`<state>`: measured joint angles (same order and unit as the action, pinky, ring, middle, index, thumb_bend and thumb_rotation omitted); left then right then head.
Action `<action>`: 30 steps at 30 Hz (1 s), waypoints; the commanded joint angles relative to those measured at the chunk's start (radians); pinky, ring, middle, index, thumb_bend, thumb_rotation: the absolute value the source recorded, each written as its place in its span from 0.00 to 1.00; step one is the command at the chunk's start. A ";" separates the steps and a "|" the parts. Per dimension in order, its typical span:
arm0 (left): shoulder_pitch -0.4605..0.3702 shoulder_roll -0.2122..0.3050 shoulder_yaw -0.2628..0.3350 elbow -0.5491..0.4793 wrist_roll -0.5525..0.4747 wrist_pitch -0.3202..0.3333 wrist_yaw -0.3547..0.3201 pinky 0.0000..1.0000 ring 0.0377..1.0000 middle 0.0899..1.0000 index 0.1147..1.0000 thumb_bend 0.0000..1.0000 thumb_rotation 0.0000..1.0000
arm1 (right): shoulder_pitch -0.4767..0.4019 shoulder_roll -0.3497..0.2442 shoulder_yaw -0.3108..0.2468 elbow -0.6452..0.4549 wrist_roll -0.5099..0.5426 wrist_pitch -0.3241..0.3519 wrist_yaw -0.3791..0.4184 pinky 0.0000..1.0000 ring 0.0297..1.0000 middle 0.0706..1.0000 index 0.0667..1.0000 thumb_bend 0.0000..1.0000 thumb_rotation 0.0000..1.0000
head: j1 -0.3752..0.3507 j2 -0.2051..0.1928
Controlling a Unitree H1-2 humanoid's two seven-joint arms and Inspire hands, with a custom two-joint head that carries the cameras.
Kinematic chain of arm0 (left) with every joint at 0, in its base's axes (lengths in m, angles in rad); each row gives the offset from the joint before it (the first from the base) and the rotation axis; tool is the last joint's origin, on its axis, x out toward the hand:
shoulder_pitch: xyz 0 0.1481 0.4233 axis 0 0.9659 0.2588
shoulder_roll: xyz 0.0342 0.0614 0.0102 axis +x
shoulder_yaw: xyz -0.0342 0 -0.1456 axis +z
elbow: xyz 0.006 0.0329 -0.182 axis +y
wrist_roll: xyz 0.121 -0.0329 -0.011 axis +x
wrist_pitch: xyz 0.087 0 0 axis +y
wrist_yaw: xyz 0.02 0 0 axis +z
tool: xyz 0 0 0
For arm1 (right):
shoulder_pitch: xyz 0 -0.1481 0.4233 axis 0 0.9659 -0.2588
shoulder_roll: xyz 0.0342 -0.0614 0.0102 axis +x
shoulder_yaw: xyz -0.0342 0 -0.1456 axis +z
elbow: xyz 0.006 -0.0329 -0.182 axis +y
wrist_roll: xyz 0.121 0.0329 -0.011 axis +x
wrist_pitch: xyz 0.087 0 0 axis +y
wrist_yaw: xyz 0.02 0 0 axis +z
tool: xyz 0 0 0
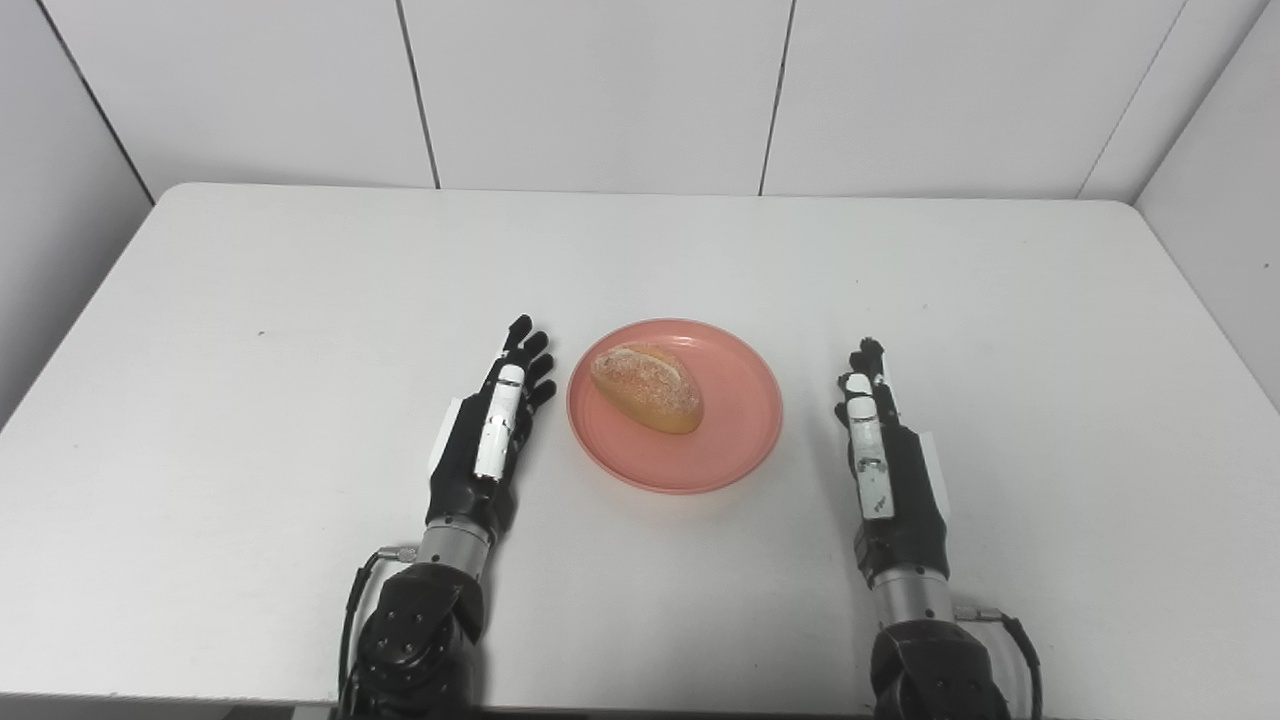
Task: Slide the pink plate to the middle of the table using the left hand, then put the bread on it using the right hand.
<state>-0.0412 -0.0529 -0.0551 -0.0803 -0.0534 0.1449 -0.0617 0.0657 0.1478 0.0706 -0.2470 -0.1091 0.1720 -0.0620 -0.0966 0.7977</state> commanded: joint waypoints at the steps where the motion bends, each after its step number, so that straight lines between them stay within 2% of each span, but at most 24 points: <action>1: -0.008 0.001 -0.006 -0.011 0.006 0.001 -0.003 0.96 0.95 0.96 0.96 0.38 1.00 | -0.019 0.011 0.004 -0.015 0.009 0.004 0.000 0.98 0.99 1.00 1.00 0.26 1.00 | 0.000 0.000; 11: -0.013 0.003 -0.009 -0.011 -0.002 0.018 -0.001 0.96 0.95 0.96 0.96 0.37 1.00 | -0.018 0.011 0.005 -0.020 0.021 0.034 0.000 0.98 0.99 1.00 1.00 0.26 1.00 | 0.009 0.005; 30: -0.020 0.004 -0.016 -0.005 0.000 0.017 -0.005 0.98 0.96 0.97 0.97 0.35 1.00 | -0.018 -0.003 0.003 -0.012 0.025 0.022 0.001 0.97 0.98 1.00 1.00 0.27 1.00 | 0.025 0.006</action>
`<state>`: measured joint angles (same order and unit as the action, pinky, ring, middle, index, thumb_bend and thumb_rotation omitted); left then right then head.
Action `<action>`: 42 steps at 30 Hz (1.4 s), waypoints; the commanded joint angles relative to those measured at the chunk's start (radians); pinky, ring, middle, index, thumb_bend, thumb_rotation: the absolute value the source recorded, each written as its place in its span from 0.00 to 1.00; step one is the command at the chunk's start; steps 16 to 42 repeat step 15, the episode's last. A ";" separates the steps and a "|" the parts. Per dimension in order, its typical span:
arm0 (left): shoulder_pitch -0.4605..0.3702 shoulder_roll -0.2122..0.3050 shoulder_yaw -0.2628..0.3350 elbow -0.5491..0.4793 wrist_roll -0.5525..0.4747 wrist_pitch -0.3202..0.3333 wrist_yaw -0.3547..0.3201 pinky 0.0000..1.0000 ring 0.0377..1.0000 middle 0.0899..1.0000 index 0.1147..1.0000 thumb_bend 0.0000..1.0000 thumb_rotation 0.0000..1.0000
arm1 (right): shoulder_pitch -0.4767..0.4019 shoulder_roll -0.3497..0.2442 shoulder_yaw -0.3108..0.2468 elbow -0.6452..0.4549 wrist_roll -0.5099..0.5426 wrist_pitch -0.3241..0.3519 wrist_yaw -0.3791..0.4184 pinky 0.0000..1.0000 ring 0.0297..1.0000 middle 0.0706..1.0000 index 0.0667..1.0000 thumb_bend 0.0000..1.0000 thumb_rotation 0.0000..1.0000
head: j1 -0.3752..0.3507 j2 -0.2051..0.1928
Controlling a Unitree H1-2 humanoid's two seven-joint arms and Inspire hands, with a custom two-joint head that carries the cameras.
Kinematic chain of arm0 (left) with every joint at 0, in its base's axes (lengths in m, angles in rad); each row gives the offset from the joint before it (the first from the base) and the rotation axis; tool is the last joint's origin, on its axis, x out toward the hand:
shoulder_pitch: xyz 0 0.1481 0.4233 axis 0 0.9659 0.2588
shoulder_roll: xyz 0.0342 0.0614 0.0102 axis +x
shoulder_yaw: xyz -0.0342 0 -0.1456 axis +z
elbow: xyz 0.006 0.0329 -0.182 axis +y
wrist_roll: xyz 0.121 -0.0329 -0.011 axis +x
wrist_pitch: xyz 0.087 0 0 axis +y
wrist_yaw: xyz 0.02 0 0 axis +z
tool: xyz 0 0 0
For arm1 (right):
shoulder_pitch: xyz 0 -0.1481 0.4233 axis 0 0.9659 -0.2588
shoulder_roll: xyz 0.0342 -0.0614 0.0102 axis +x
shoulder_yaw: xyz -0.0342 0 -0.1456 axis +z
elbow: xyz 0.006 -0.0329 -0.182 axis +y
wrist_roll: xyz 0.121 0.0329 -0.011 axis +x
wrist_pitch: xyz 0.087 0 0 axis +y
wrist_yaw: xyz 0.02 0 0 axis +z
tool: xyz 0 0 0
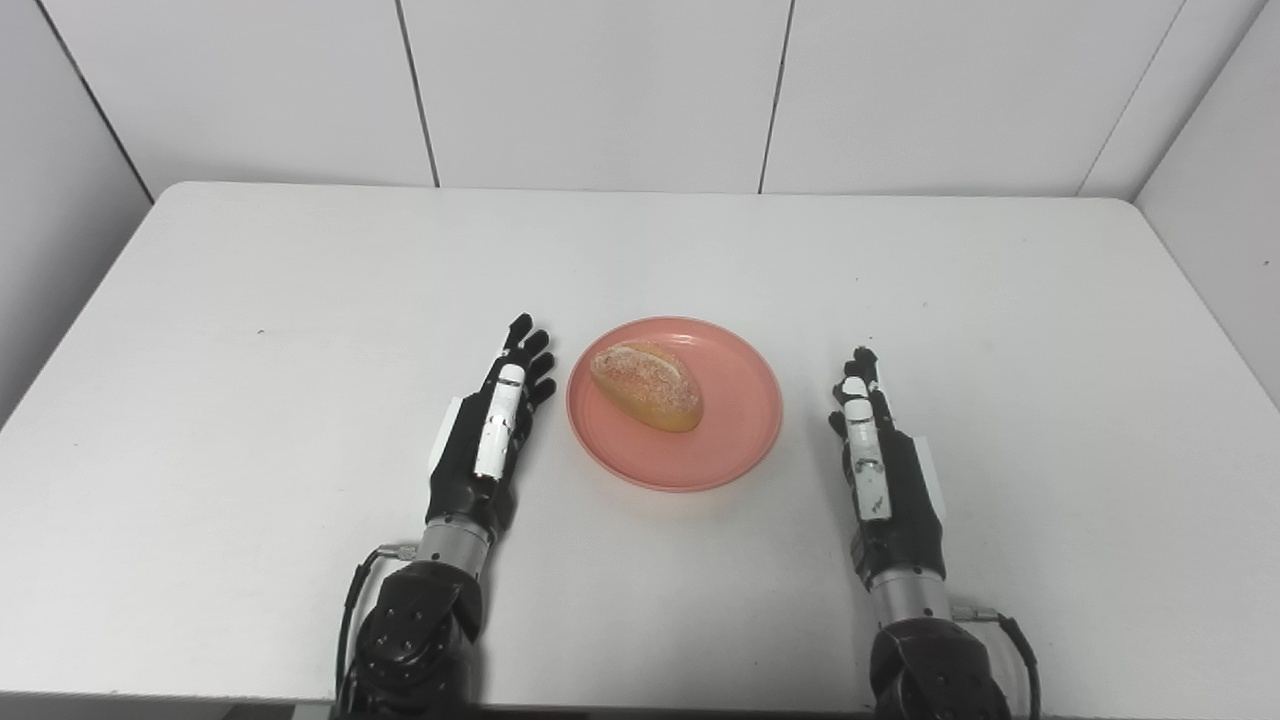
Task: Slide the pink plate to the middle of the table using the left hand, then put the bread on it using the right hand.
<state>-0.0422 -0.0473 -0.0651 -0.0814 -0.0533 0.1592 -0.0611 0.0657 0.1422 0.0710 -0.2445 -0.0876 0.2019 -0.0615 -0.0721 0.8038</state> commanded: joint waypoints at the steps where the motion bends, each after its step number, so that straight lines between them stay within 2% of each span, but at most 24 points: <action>1: -0.019 -0.001 -0.006 -0.004 0.000 0.003 -0.006 0.97 0.96 0.97 0.97 0.35 1.00 | -0.018 0.002 0.003 -0.015 0.004 -0.007 0.001 0.97 0.98 0.99 0.99 0.26 1.00 | 0.000 0.000; 42: -0.020 -0.004 -0.005 -0.001 0.001 0.003 -0.001 0.97 0.96 0.96 0.96 0.35 1.00 | -0.018 0.004 0.001 -0.011 0.000 -0.018 -0.005 0.96 0.97 0.99 0.99 0.25 1.00 | -0.002 0.000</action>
